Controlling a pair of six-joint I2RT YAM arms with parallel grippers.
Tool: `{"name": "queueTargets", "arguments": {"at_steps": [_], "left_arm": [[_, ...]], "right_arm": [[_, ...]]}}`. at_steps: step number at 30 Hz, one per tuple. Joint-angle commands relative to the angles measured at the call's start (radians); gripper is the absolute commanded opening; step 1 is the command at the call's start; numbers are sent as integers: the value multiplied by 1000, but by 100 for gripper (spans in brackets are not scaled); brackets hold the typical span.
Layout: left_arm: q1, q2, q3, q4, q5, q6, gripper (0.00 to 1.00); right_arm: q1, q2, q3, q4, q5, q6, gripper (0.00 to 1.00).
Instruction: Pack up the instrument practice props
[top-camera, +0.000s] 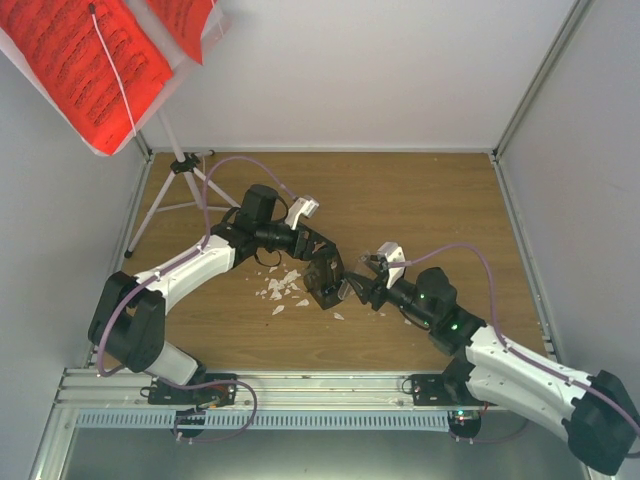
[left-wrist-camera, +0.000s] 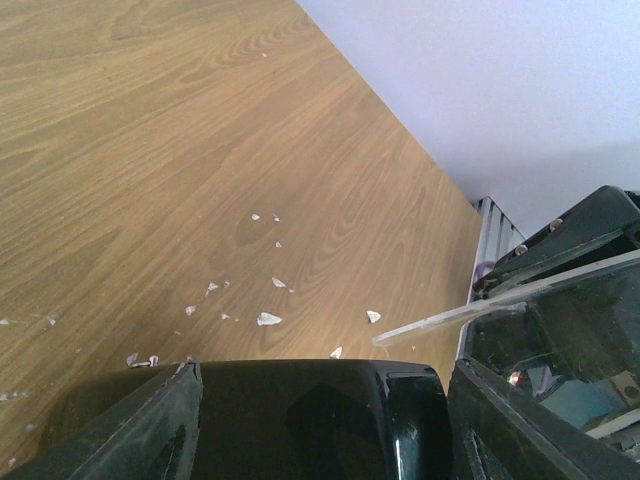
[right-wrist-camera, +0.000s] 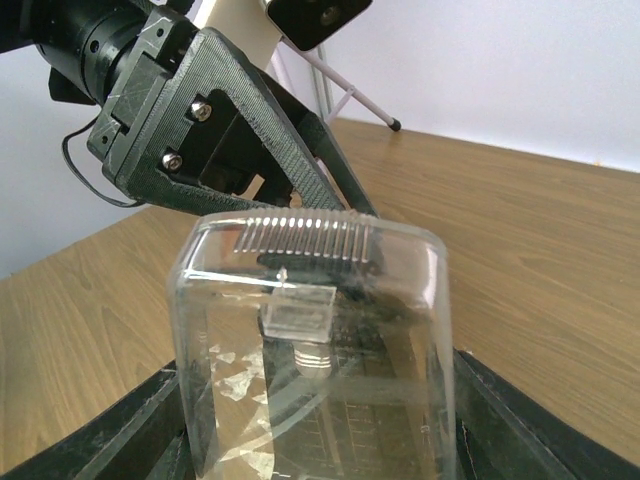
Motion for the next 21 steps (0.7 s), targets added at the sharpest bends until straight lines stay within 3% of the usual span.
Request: {"name": "queueTargets", "arguments": {"at_steps": [1, 21], "left_arm": [[5, 16, 29, 21, 13, 15, 65], [5, 25, 31, 0, 17, 32, 60]], "right_arm": [[9, 16, -16, 98, 20, -15, 59], [65, 205, -58, 359, 82, -88, 59]]}}
